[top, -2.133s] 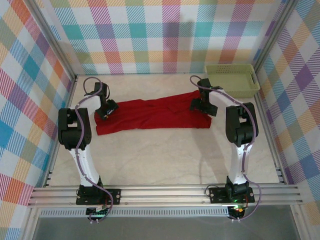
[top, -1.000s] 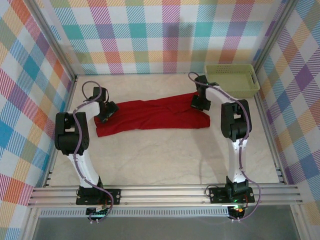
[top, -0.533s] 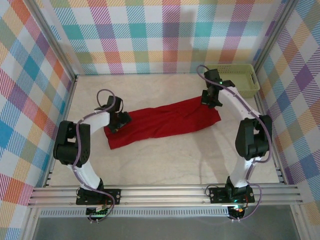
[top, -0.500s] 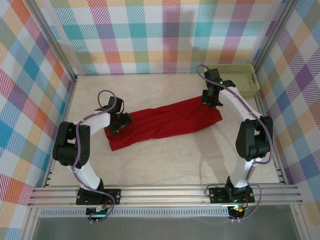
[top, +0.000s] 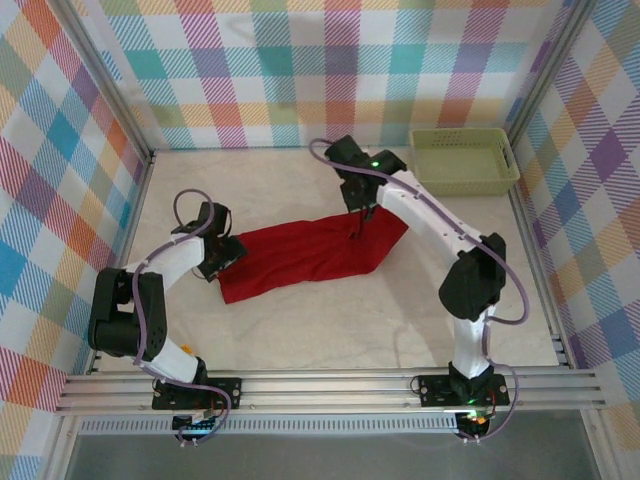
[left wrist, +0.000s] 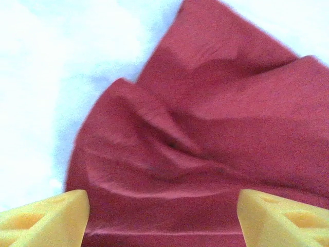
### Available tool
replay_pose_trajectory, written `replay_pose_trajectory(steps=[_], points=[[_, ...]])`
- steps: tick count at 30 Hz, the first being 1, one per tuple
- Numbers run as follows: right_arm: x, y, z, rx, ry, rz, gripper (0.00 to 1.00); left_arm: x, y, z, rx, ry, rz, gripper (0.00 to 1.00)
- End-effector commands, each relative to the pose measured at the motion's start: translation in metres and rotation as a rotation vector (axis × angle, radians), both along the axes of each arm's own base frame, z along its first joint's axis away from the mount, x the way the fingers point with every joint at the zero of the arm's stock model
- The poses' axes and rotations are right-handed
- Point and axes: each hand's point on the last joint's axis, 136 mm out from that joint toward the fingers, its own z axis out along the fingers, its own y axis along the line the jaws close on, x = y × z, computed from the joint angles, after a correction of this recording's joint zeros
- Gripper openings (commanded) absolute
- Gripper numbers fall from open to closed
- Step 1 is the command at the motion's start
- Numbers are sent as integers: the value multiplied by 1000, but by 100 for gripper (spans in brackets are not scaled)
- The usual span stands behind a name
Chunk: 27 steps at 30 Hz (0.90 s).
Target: Fold the inside-out t-shirt
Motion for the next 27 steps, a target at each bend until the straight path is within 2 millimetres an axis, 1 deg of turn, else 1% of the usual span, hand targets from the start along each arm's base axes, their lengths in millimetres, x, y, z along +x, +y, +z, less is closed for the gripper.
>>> replay_pose_trajectory(steps=[1, 4, 7, 8, 11, 13, 15, 17, 22, 27], points=[[-13, 23, -1, -67, 40, 58, 0, -14, 5, 0, 18, 11, 6, 70], [-26, 74, 4, 2, 52, 139, 0, -18, 5, -6, 14, 15, 4, 60], [-39, 125, 6, 145, 96, 206, 0, -18, -1, -14, -18, 23, -16, 50], [-43, 139, 5, 191, 115, 228, 0, -18, -3, -17, -26, 23, -23, 47], [-52, 174, 2, 312, 155, 252, 0, -21, -6, -23, -38, 32, -31, 43], [-61, 199, 3, 407, 176, 273, 0, -23, -8, -28, -47, 37, -35, 41], [-69, 221, 5, 489, 194, 287, 0, -26, -10, -33, -56, 43, -34, 38], [-73, 237, 6, 541, 190, 290, 0, -29, -12, -37, -62, 48, -31, 36], [-81, 275, -1, 667, 237, 319, 0, -31, -17, -42, -81, 44, -37, 33], [-85, 296, -7, 745, 270, 313, 0, -34, -16, -42, -73, 37, -31, 32]])
